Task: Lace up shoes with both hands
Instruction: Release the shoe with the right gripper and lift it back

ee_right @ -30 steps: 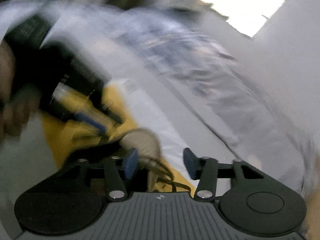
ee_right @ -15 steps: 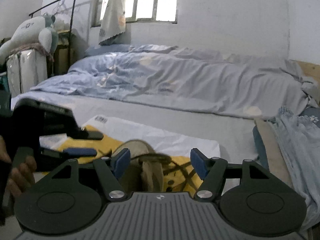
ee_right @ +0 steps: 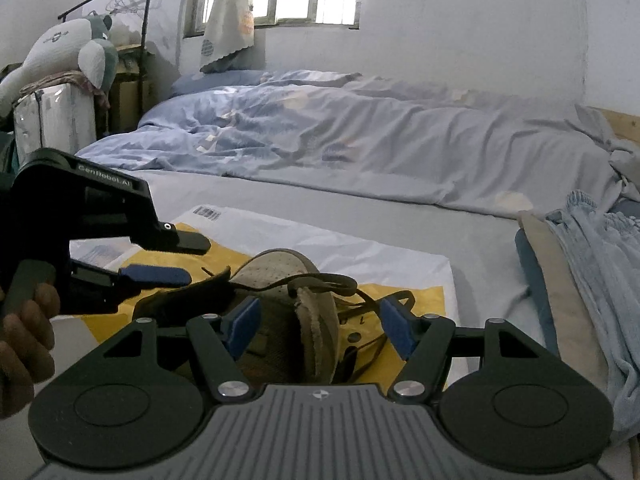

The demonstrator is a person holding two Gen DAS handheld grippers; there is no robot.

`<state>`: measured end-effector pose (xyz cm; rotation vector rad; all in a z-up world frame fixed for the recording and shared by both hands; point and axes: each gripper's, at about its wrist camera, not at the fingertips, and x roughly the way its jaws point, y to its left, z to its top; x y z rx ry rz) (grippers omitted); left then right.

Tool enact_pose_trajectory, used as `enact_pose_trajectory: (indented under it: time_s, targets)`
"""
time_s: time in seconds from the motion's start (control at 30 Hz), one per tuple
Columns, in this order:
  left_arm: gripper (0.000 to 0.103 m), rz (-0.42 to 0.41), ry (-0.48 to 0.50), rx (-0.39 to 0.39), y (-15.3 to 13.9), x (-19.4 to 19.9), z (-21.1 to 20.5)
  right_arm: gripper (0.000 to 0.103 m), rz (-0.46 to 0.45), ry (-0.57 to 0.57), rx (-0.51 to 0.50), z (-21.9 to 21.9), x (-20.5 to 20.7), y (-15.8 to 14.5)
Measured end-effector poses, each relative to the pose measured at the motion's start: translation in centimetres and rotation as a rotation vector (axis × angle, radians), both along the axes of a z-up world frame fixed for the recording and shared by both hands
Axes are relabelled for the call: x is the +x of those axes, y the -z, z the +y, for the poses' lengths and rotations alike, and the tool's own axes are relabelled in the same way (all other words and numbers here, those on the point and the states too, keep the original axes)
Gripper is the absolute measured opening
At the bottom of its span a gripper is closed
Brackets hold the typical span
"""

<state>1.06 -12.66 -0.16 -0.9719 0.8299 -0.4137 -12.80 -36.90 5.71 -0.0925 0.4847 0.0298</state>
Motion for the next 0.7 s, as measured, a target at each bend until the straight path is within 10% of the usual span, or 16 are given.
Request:
enact_pose_trajectory:
  time_s: [0.4, 0.7]
  targets:
    - [0.026, 0.021, -0.047, -0.002, 0.9, -0.1, -0.7, 0.068, 0.027, 0.037, 0.008, -0.1, 0.5, 0.5]
    - [0.006, 0.019, -0.056, -0.001, 1.0, -0.3, -1.3, 0.068, 0.044, 0.082, 0.013, -0.1, 1.3, 1.1]
